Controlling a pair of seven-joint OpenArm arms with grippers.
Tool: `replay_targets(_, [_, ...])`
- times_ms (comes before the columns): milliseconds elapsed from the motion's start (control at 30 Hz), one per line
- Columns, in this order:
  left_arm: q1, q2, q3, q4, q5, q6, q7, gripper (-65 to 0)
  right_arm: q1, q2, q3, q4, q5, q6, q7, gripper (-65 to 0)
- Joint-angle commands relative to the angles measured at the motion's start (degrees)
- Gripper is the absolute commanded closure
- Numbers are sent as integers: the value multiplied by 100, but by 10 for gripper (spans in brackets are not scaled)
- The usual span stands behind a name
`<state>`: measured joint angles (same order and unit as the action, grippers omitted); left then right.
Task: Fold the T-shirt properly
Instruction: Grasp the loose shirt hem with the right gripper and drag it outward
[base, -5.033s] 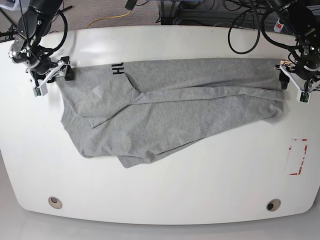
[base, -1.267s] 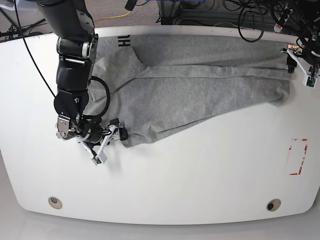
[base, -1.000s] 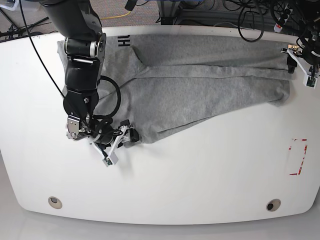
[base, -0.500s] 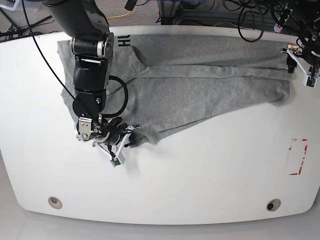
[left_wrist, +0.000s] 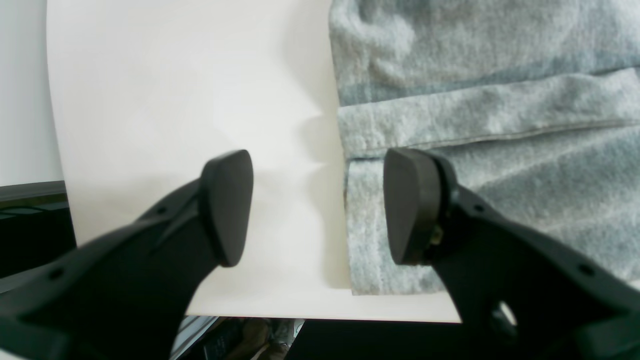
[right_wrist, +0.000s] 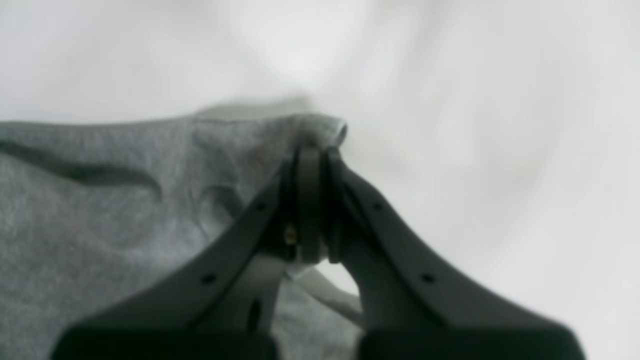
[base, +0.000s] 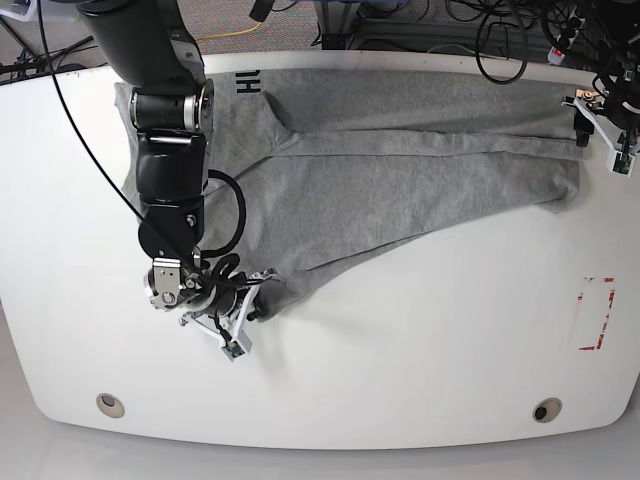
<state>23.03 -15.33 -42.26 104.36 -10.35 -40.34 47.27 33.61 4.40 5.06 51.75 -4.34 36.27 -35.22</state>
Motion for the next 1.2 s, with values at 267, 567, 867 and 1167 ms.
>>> replay_targets(267, [-4, -106, -33, 83, -33, 34, -98, -385, 714, 91, -361, 131, 95, 61, 362, 0])
replay_targets(567, [-4, -106, -33, 83, -33, 34, -98, -385, 943, -84, -370, 509, 95, 78, 335, 0])
replay_targets(867, [-13, -106, -33, 101, -33, 34, -98, -385, 785, -216, -361, 597, 95, 26, 327, -265])
replay_targets(1167, [-21, -106, -33, 101, -33, 34, -98, -385, 266, 91, -317, 1221, 95, 26, 204, -558])
